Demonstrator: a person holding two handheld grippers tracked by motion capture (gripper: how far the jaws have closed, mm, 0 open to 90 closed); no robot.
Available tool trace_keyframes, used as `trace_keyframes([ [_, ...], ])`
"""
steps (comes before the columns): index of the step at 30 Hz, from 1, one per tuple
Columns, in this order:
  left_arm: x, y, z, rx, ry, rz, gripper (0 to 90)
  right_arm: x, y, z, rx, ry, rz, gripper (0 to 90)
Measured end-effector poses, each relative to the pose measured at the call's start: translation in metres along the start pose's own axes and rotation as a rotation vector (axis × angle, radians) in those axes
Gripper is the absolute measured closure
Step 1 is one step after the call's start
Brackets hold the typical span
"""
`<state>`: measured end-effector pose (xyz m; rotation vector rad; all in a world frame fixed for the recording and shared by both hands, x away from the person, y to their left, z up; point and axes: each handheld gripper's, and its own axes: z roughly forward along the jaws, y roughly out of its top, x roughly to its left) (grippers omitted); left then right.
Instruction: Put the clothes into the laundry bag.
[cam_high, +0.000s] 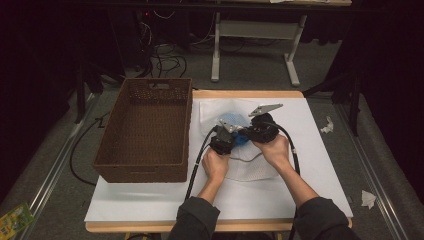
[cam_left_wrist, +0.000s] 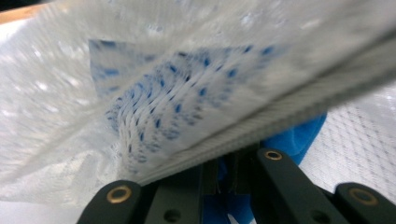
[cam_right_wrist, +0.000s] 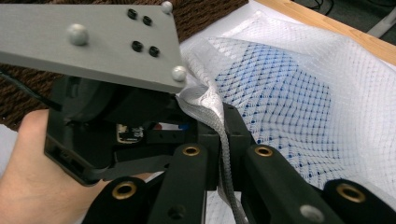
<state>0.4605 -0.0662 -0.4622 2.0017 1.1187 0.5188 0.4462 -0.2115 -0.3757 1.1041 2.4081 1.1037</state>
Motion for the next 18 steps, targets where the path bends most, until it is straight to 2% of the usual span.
trace_keyframes([
  [5,-0.001,0.001,-0.008,0.012,-0.036,0.021,69.8,-0.003,-0.001,0.001,0.005,-0.006,0.012,89.7],
  [7,-0.001,0.001,-0.013,0.038,-0.072,0.02,63.3,-0.004,-0.001,0.002,0.002,-0.004,0.01,89.7],
  [11,-0.006,-0.002,-0.018,0.064,-0.079,0.052,55.3,-0.001,0.001,0.001,0.006,-0.006,-0.001,89.7],
  [13,-0.007,-0.003,-0.016,0.079,-0.063,0.059,56.7,0.0,0.002,0.001,0.001,-0.001,-0.006,89.7],
  [15,-0.003,-0.004,-0.01,0.102,-0.053,0.043,67.4,0.001,0.003,0.0,0.007,-0.003,-0.006,89.7],
  [18,0.003,-0.005,-0.003,0.129,-0.068,-0.004,81.4,0.002,0.003,-0.001,0.006,-0.004,-0.016,89.7],
])
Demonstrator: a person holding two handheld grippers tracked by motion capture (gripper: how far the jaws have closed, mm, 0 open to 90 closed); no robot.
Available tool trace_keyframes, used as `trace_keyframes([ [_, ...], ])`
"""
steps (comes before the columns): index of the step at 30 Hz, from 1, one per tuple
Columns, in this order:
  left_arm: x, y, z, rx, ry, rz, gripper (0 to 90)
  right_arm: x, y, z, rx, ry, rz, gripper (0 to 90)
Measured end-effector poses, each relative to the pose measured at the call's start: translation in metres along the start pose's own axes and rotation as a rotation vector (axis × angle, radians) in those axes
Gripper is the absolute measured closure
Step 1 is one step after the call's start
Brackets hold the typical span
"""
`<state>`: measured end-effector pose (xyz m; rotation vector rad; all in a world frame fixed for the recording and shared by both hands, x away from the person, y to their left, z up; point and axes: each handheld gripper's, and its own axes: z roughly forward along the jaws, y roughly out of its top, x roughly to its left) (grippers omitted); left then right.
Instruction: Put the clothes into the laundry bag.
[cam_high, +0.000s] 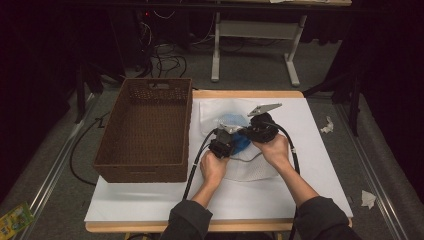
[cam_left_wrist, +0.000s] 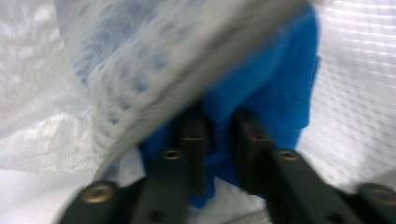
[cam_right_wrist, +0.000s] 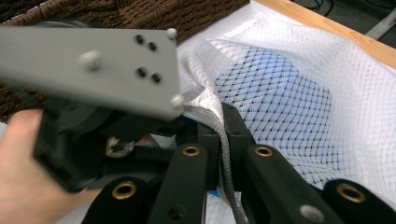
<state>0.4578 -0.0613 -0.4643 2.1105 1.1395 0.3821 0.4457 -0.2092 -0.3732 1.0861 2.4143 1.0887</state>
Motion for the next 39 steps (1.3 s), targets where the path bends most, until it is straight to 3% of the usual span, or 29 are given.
trace_keyframes([
  [3,-0.003,0.007,-0.002,0.021,0.009,0.021,86.0,0.0,0.0,-0.001,-0.002,0.001,0.0,89.7],
  [7,-0.002,0.013,-0.01,-0.04,0.014,-0.009,87.3,0.0,-0.001,-0.005,-0.012,0.004,-0.004,89.7],
  [11,0.003,0.013,0.001,-0.025,0.04,-0.047,87.1,0.002,-0.001,-0.006,-0.008,0.004,-0.006,89.7],
  [16,0.001,0.012,-0.002,-0.032,0.028,-0.014,80.6,0.001,-0.005,-0.004,-0.001,0.0,-0.012,89.7],
  [23,-0.004,0.012,-0.027,-0.044,0.038,0.08,66.1,0.0,-0.004,-0.004,-0.022,0.0,-0.008,89.7],
  [25,-0.005,0.011,-0.036,-0.057,0.035,0.093,64.7,0.0,-0.003,-0.004,-0.028,0.001,-0.009,89.7],
  [28,-0.007,0.011,-0.049,-0.055,-0.006,0.107,65.2,0.001,-0.003,-0.005,-0.029,0.002,-0.006,89.7],
  [30,-0.009,0.011,-0.056,-0.058,-0.004,0.128,66.7,0.001,-0.003,-0.005,-0.03,0.003,-0.004,89.6],
  [39,-0.003,0.012,-0.08,-0.092,0.024,0.114,67.9,0.0,-0.004,-0.007,-0.035,0.003,-0.014,89.6],
])
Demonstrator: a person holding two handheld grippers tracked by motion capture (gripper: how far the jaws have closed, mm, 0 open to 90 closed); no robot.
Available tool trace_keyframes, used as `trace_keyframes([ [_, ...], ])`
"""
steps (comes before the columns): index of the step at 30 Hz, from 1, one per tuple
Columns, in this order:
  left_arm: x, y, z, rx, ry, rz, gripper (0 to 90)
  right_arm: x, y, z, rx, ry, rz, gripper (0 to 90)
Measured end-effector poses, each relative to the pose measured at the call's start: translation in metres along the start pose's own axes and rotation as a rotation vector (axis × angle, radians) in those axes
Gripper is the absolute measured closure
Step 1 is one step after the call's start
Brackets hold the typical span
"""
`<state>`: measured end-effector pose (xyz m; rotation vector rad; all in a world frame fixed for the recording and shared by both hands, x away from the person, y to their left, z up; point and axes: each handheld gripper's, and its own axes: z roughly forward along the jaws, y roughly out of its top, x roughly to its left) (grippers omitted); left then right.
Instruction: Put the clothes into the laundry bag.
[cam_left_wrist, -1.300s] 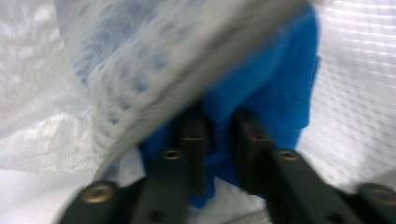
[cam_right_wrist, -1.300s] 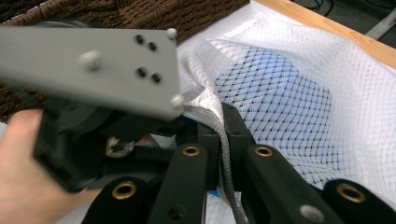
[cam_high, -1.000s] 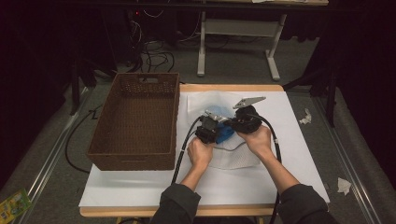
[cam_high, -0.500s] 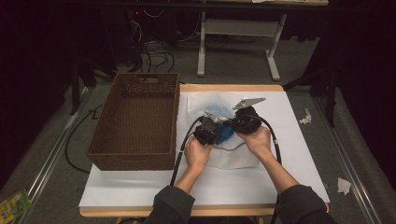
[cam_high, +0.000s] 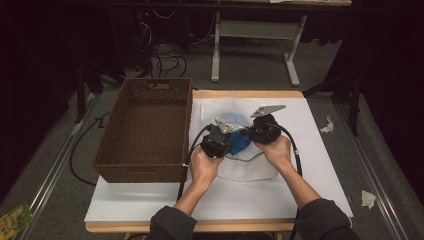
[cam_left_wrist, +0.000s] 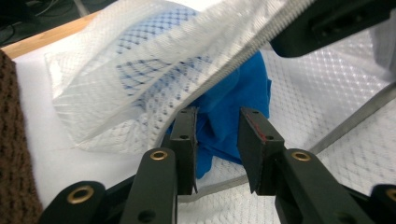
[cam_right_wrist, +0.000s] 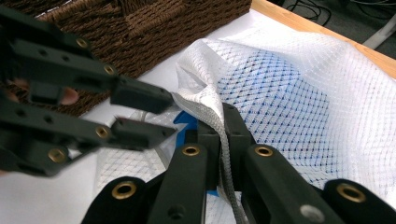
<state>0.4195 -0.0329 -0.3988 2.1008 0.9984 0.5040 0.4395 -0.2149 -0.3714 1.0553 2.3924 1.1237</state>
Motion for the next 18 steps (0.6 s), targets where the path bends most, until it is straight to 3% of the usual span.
trace_keyframes([
  [7,0.006,-0.001,-0.007,-0.011,0.059,0.013,60.8,0.0,-0.001,-0.001,-0.004,0.0,-0.003,89.6],
  [12,0.005,0.002,-0.001,0.017,0.081,0.023,52.3,0.002,-0.001,-0.003,-0.006,0.003,-0.009,89.6],
  [16,0.004,0.002,0.006,0.042,0.083,0.023,53.7,0.003,0.0,-0.004,-0.01,0.004,-0.01,89.6],
  [18,0.004,0.002,0.008,0.05,0.082,0.022,58.5,0.003,0.0,-0.005,-0.012,0.003,-0.018,89.6],
])
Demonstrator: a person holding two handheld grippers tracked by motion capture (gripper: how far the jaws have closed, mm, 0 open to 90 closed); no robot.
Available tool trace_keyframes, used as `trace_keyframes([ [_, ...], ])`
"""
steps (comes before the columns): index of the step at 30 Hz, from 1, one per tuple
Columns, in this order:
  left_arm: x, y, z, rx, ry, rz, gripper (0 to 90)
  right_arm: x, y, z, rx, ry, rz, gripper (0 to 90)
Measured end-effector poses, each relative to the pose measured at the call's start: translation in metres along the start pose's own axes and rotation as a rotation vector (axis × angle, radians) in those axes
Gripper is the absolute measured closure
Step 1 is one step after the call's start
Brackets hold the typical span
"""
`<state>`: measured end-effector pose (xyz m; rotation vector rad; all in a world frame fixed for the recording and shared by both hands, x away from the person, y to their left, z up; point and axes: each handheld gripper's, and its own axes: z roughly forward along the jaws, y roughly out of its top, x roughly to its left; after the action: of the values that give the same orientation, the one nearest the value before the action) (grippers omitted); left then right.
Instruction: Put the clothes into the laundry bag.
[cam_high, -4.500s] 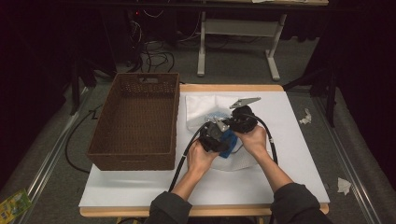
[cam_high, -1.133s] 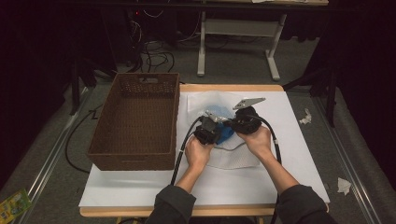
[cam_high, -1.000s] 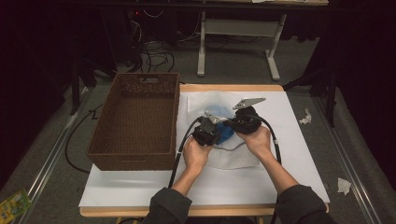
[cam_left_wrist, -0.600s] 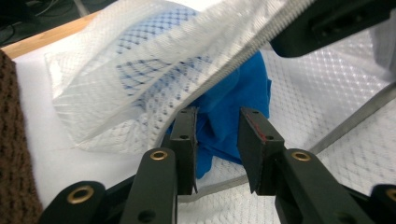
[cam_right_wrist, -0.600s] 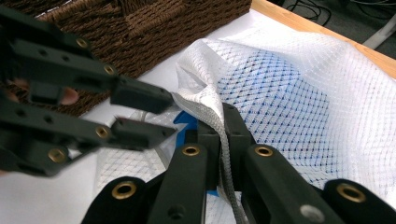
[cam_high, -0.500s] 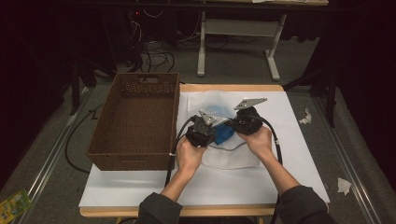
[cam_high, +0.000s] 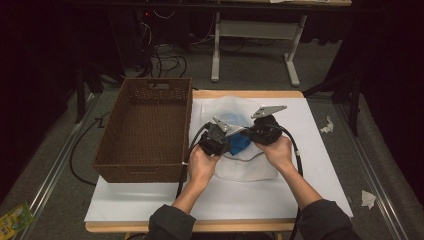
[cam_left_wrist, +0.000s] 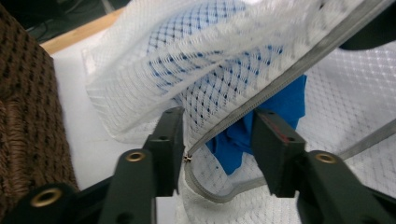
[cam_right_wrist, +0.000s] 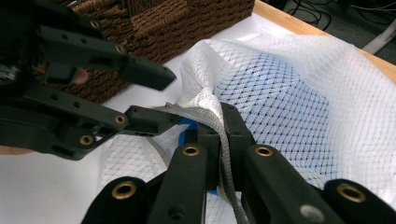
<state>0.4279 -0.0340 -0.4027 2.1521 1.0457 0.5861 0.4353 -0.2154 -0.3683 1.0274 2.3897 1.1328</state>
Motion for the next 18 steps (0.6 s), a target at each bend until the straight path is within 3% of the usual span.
trace_keyframes([
  [7,-0.0071,0.0054,0.0076,0.014,0.027,0.02,66.1,0.0049,0.0021,-0.0025,-0.012,0.002,-0.004,89.6],
  [18,-0.0061,0.0069,0.0002,0.002,0.027,0.019,78.6,0.003,0.0008,-0.0075,-0.037,0.015,0.006,89.6],
])
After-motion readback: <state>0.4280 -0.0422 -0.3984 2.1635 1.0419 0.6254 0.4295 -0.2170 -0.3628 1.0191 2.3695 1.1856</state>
